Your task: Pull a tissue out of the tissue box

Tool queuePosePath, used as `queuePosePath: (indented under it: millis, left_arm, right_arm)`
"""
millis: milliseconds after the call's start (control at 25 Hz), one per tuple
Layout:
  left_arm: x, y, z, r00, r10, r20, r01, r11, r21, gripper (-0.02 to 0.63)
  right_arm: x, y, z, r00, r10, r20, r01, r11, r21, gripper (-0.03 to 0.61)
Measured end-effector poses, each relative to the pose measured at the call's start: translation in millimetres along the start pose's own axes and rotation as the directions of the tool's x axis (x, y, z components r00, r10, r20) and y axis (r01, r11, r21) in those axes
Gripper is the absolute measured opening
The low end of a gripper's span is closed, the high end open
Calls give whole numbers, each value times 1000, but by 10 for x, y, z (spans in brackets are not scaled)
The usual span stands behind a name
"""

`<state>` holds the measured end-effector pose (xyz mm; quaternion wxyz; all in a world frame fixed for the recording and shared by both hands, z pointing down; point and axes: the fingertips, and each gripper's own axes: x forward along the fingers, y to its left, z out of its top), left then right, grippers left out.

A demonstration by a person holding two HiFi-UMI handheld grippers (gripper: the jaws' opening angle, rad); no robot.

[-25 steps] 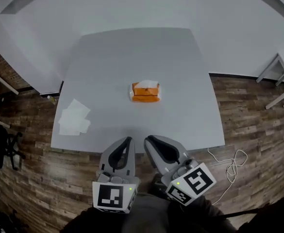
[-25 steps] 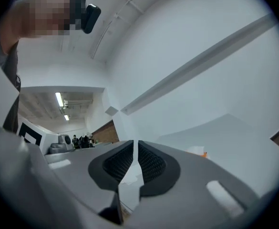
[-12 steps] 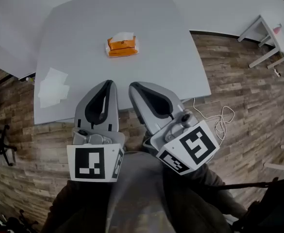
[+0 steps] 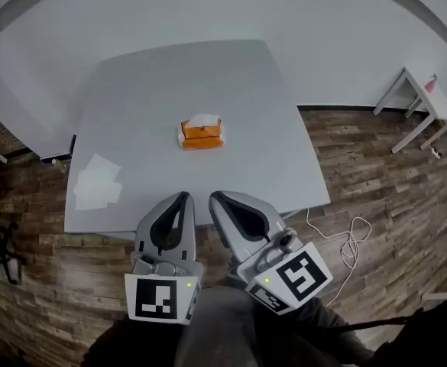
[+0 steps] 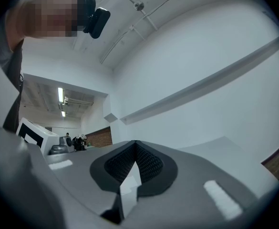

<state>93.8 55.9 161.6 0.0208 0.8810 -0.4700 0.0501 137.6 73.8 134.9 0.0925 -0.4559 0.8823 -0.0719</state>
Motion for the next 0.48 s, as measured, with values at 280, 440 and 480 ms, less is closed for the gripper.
queuePosePath:
  millis: [280,440,480]
  left_arm:
    - [5,61,81,997,34,67,-34,999,4,0]
    - [13,4,26,998,27,53,-27,1000,3,0]
    - [18,-14,20,998,25,52,-25,1000,3,0]
  right_arm:
    - [44,44,-36,1000,24,12,-24,1000,-8,2]
    - [2,22,-68,1000,22,5,-22,1000,-2,2]
    - [-10,12,-70,1000,21,5,-21,1000,-3,2]
